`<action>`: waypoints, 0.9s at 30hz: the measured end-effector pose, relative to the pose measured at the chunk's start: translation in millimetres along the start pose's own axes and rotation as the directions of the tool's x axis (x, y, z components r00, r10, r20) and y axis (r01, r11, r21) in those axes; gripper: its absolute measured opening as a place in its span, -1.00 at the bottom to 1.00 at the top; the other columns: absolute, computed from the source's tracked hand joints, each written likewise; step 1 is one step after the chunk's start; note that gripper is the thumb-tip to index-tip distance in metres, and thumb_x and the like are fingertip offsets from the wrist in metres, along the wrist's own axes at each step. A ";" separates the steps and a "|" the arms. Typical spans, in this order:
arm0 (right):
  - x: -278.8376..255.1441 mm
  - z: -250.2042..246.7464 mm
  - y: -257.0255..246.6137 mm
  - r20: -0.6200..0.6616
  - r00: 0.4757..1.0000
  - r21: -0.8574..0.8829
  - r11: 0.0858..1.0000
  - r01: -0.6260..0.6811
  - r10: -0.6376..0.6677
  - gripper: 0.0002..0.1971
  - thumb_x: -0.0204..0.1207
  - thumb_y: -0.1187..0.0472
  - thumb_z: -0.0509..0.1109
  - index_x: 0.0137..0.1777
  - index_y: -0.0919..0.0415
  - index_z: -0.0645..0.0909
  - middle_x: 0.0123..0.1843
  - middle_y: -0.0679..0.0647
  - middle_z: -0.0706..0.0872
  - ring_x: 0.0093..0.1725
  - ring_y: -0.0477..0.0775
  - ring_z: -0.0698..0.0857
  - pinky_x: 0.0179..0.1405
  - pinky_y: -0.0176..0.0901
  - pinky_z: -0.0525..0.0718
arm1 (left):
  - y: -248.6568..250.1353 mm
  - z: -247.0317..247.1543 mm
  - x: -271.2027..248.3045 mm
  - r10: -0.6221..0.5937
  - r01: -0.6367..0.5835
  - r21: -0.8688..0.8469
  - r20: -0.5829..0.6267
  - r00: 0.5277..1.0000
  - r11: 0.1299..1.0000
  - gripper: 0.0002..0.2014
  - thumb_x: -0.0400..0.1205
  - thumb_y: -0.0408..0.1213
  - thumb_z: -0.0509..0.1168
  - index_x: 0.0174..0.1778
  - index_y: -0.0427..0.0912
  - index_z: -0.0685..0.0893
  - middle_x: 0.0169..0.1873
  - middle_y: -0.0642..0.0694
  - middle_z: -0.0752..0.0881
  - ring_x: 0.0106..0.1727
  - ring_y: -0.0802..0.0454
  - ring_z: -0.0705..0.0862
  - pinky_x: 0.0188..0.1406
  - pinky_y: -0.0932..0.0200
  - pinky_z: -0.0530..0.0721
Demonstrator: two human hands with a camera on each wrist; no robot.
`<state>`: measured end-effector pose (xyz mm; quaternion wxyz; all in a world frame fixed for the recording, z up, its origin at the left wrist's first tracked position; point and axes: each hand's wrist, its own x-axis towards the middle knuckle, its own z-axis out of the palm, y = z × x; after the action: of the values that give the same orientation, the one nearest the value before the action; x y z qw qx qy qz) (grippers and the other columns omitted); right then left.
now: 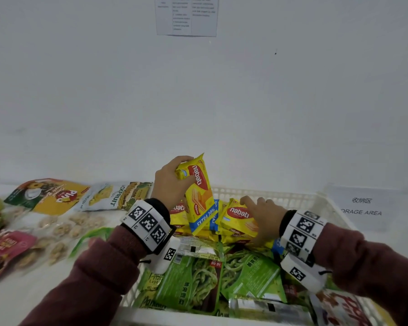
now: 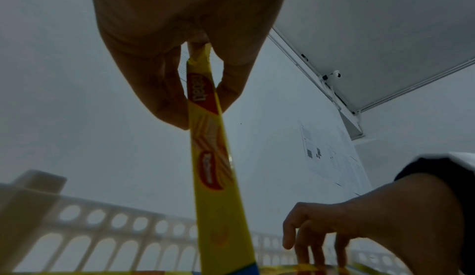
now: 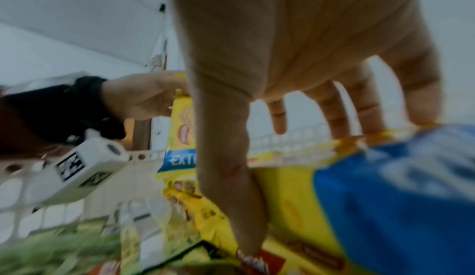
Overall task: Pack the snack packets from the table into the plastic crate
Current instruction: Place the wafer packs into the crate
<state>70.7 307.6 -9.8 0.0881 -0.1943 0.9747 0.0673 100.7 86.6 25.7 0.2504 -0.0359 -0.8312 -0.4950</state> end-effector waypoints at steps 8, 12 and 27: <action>17.8 -5.8 10.4 -0.048 0.994 -0.008 0.995 0.099 -0.099 -0.22 0.28 0.13 0.57 0.46 0.01 0.24 0.45 0.07 0.34 0.39 0.14 0.36 0.23 -0.05 0.48 | -4.9 1.1 0.4 -0.002 0.004 0.036 -0.063 0.998 0.999 -0.56 0.51 -0.47 0.30 0.26 0.01 0.46 -0.48 -0.25 0.55 -0.59 -0.04 0.34 -0.60 0.21 0.50; 16.2 -1.2 16.9 -0.037 0.990 -0.013 0.991 0.136 -0.137 -0.13 0.24 0.05 0.59 0.50 -0.01 0.19 0.48 0.05 0.28 0.43 0.13 0.32 0.27 -0.08 0.47 | -10.1 3.7 1.4 -0.004 0.009 0.111 -0.049 0.999 0.994 -0.46 0.55 -0.49 0.24 0.41 0.04 0.37 -0.55 -0.04 0.31 -0.60 0.05 0.25 -0.66 0.38 0.31; 17.4 8.4 22.5 -0.041 0.989 0.085 0.985 0.147 -0.144 -0.16 0.27 0.10 0.58 0.49 -0.07 0.20 0.42 0.09 0.26 0.39 0.14 0.30 0.31 0.10 0.52 | -21.7 13.4 6.8 -0.532 -0.053 0.927 0.259 0.806 0.371 -0.37 0.56 0.07 0.29 0.54 0.01 0.31 0.62 -0.31 -0.13 0.63 -0.33 -0.15 0.56 -0.31 0.01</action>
<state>47.4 323.2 -19.3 0.0841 -0.2621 0.9613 0.0144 83.0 85.6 6.2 -0.0856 0.1001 -0.9908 0.0324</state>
